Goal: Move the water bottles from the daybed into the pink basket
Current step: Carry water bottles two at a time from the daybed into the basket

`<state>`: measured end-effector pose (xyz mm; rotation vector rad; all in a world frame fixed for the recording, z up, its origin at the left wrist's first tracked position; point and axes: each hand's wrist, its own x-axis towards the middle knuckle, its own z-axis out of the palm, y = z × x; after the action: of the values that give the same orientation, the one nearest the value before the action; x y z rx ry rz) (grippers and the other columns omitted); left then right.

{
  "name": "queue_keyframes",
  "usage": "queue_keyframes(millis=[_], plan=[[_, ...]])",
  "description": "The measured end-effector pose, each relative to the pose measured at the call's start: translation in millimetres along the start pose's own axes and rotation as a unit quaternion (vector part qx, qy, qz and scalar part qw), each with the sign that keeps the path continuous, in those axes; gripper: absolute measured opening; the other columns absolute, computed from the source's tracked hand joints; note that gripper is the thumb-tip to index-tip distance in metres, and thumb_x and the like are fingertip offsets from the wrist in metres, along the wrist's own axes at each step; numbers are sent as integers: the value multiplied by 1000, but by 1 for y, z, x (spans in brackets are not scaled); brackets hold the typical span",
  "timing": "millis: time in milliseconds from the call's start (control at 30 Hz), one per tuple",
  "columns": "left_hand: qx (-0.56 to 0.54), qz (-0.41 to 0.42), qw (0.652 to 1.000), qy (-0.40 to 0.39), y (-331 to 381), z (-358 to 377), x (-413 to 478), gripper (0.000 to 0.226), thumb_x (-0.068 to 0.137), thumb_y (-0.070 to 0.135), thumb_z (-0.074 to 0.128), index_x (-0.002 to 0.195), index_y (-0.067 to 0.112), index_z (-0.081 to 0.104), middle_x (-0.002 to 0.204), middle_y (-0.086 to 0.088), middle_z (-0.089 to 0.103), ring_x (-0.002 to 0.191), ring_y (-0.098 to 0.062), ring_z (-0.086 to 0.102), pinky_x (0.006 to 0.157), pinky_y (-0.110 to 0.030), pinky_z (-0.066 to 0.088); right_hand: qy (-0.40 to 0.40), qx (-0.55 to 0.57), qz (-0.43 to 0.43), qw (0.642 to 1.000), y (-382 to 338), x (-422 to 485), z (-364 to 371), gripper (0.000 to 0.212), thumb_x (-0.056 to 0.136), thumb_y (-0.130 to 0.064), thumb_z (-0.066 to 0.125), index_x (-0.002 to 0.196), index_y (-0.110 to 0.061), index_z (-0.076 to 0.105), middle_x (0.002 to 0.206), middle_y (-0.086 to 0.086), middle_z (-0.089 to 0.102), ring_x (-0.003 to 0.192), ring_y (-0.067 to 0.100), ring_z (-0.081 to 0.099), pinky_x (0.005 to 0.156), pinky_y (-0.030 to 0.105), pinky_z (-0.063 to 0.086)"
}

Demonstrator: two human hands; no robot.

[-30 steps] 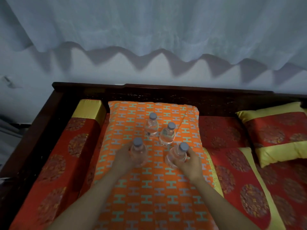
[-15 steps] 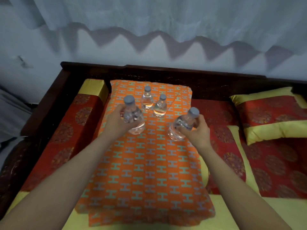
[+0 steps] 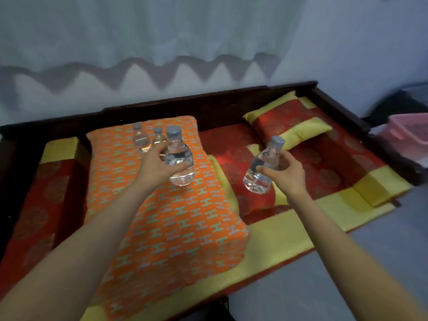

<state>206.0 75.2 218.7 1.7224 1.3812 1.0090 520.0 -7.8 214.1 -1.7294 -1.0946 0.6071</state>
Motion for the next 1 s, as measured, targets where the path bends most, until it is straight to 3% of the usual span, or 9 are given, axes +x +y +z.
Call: queue_keyframes(millis=[67, 167, 233, 333, 433, 567, 767, 867, 1000], plan=[[-4, 12, 999, -30, 24, 32, -1, 45, 63, 25, 86, 101, 28, 63, 90, 12, 67, 76, 4, 61, 71, -18, 47, 32, -6, 7, 999, 8, -10, -43, 55, 57, -35, 86, 108, -30, 66, 98, -13, 70, 91, 4, 65, 80, 28, 52], [-10, 43, 995, -88, 64, 86, -5, 43, 62, 24, 86, 99, 26, 64, 86, 15, 67, 71, 12, 60, 64, -12, 44, 88, -4, 29, 996, 26, -25, -111, 58, 59, -33, 87, 112, -28, 65, 106, -8, 69, 97, 11, 65, 83, 32, 52], [-27, 53, 990, -127, 89, 123, -8, 46, 61, 24, 88, 101, 21, 65, 88, 10, 70, 75, 7, 64, 69, -18, 48, 129, 4, 43, 991, 36, -36, -153, 58, 59, -29, 88, 111, -32, 64, 99, -17, 68, 91, 2, 65, 77, 20, 52], [-29, 80, 981, -174, 137, 183, -14, 55, 49, 43, 83, 100, 30, 66, 91, 9, 72, 83, -5, 67, 77, -27, 52, 188, 16, 47, 981, 49, -48, -226, 58, 60, -21, 88, 108, -37, 60, 80, -33, 63, 74, -17, 61, 59, 2, 44], [-23, 101, 973, -207, 191, 249, -24, 57, 45, 52, 80, 98, 36, 66, 88, 16, 71, 81, 2, 65, 72, -21, 48, 235, 18, 64, 970, 69, -56, -307, 63, 62, -17, 88, 119, -25, 63, 90, -18, 67, 76, -7, 65, 65, 11, 51], [-25, 114, 966, -229, 246, 334, -37, 50, 61, 35, 86, 106, 26, 67, 95, 7, 72, 87, -10, 67, 79, -29, 52, 261, 22, 64, 963, 93, -52, -401, 59, 62, -19, 87, 115, -31, 63, 86, -21, 65, 77, -6, 64, 60, 12, 48], [-49, 114, 959, -254, 326, 478, -59, 58, 66, 33, 84, 117, 14, 64, 107, -2, 70, 96, -16, 66, 79, -26, 52, 301, 15, 76, 951, 147, -50, -548, 63, 64, -20, 86, 121, -27, 61, 94, -14, 68, 81, -4, 65, 64, 12, 48], [-53, 116, 951, -283, 353, 531, -63, 56, 64, 32, 85, 113, 16, 65, 103, 0, 72, 93, -15, 67, 86, -37, 55, 323, 13, 98, 941, 178, -46, -597, 66, 61, -19, 88, 121, -18, 62, 103, 0, 69, 85, 6, 65, 68, 19, 48], [-30, 132, 944, -300, 379, 593, -49, 55, 59, 41, 85, 109, 25, 68, 99, 8, 72, 90, -7, 67, 85, -37, 56, 337, -9, 115, 934, 216, -31, -643, 76, 46, -42, 90, 114, -26, 62, 100, -3, 67, 88, 11, 64, 78, 29, 52]])
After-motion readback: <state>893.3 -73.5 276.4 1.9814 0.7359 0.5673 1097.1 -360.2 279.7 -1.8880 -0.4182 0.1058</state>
